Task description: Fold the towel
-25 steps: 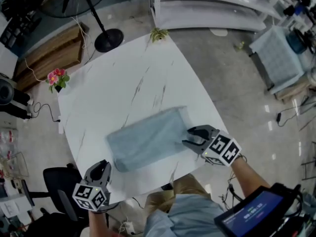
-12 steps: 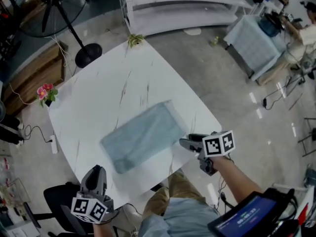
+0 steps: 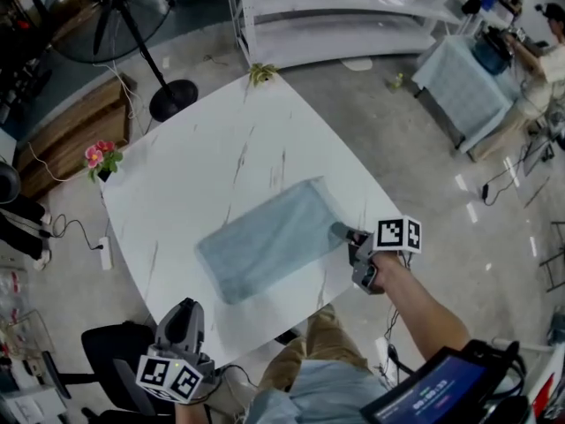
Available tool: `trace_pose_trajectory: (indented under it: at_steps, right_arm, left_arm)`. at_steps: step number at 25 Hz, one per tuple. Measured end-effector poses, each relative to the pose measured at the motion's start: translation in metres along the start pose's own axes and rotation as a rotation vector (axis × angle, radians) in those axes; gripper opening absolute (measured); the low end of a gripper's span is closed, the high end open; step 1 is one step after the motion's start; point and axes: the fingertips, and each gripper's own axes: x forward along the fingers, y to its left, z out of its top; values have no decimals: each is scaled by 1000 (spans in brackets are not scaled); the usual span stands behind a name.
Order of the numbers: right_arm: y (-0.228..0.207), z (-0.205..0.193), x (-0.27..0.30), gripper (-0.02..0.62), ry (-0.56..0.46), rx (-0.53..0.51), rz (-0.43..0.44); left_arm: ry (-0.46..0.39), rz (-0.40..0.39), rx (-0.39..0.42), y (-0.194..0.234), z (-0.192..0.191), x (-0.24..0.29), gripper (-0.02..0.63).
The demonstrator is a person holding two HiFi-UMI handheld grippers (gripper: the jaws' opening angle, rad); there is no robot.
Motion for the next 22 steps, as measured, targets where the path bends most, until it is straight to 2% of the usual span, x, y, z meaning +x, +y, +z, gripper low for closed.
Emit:
trace_pose_trajectory:
  at_steps: [5,11,16,22]
  right_arm:
    - [46,16,-9,66,-51,-195,6]
    - [136,7,-1,63,-20,-580,75]
    - [200,-34,16,63,60,-917,110]
    - [241,-104,44,61,167,-1200,145]
  left_arm:
    - [-39,47,-22,15,1,-23,57]
    - [-111,91,-41,28,4,-55,57]
    - [-173,130,-63,37,2,-87,57]
    - [-220,192,-90,47,-9,-130,57]
